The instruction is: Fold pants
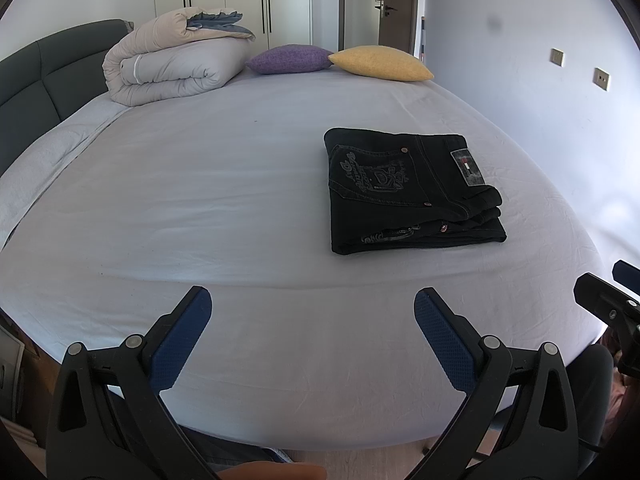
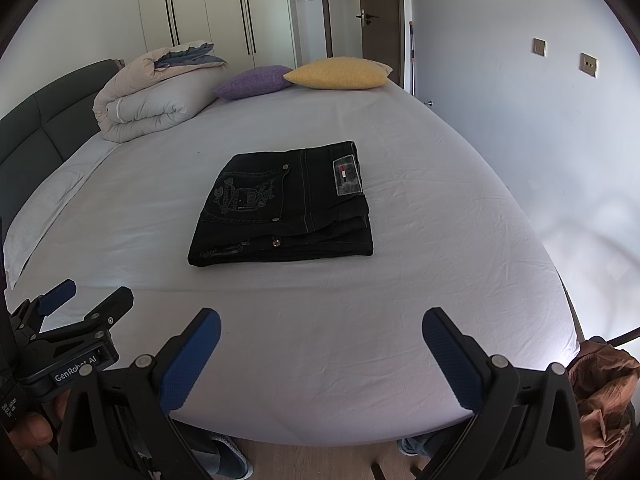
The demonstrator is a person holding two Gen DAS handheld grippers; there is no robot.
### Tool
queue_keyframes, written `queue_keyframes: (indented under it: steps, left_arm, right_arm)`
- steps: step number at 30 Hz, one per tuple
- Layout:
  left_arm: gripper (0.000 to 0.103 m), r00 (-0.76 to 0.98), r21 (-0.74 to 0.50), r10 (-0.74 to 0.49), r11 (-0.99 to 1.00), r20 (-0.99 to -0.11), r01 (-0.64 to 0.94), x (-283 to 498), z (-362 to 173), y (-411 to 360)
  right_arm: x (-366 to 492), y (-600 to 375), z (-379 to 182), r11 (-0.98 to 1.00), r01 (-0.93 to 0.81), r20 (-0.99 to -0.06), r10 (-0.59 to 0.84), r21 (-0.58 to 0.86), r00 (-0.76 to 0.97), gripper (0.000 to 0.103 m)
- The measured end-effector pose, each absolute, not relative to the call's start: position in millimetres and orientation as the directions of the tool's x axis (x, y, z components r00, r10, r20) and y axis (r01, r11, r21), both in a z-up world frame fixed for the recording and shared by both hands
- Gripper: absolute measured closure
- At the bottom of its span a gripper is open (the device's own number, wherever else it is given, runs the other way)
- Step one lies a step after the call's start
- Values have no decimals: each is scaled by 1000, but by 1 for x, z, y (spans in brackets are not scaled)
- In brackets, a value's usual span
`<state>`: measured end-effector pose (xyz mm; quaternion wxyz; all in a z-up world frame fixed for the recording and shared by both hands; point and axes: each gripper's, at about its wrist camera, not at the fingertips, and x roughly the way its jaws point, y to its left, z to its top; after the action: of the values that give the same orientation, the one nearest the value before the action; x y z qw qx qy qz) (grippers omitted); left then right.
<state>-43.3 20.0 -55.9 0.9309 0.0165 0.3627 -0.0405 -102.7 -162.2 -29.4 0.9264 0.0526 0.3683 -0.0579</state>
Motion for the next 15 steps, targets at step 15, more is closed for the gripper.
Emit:
queue_keyframes:
  steps: [15]
  left_arm:
    - [0,731,0,-64,996,-680,87,-44,-59,19]
  right_arm:
    - [-105,-160,-30,988,147,-690,-67,57,720,0]
